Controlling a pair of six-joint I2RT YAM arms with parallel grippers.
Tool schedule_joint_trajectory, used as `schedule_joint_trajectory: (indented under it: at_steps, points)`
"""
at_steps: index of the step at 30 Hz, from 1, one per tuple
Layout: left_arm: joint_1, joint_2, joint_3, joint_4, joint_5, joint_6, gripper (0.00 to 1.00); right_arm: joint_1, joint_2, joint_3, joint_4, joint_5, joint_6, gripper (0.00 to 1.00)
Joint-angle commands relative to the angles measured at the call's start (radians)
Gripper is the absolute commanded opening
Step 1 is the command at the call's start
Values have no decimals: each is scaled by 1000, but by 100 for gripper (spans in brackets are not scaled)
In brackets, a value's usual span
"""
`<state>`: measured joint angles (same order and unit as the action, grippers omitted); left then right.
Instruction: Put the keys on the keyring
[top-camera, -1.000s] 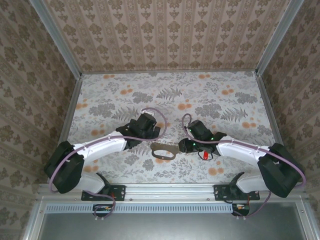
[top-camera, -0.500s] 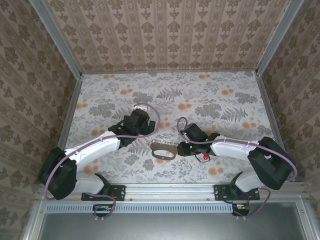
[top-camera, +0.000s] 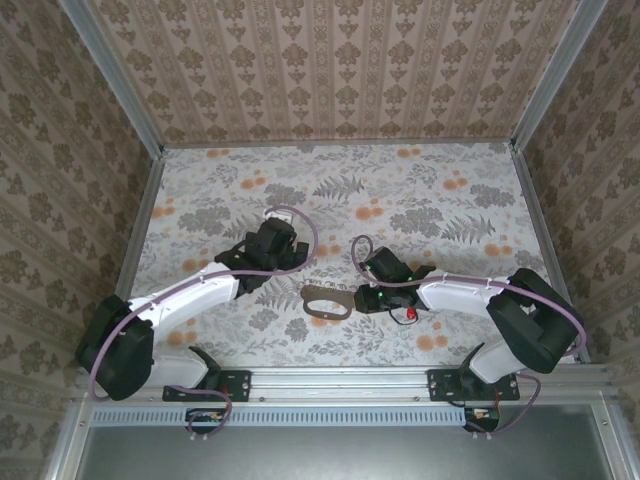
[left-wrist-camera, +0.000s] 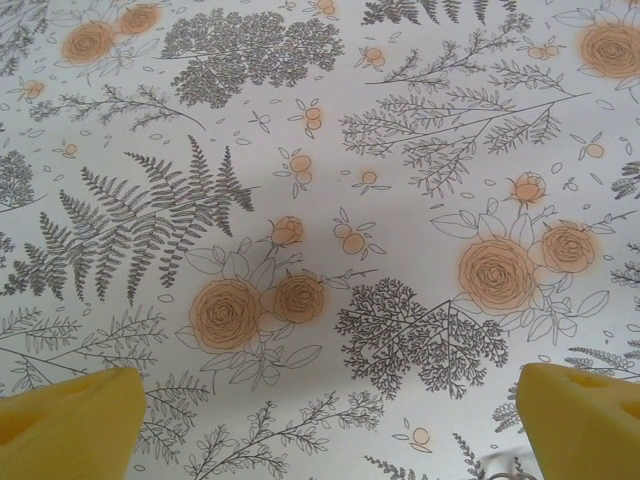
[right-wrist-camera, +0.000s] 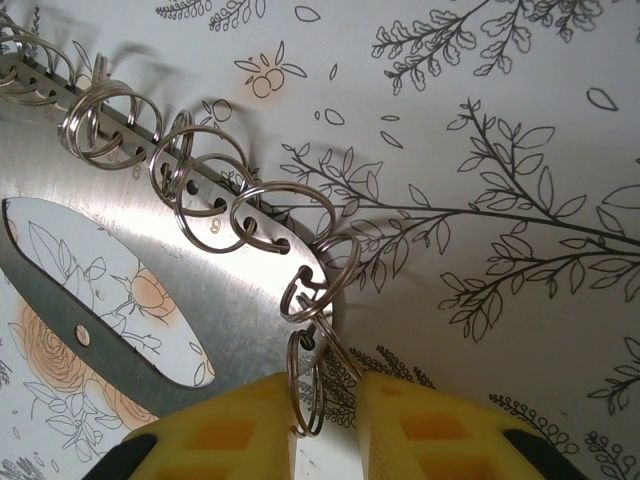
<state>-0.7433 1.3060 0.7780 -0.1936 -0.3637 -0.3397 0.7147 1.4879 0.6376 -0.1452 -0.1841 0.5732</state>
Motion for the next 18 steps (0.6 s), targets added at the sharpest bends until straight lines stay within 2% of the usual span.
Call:
schedule_joint_trajectory:
  at_steps: [1, 18]
  points:
    - [11, -7, -13, 3, 15, 0, 97, 6, 14, 25, 15, 26, 2, 24]
    - [13, -4, -21, 17, 26, -4, 98, 6, -29, 38, -10, 26, 2, 25]
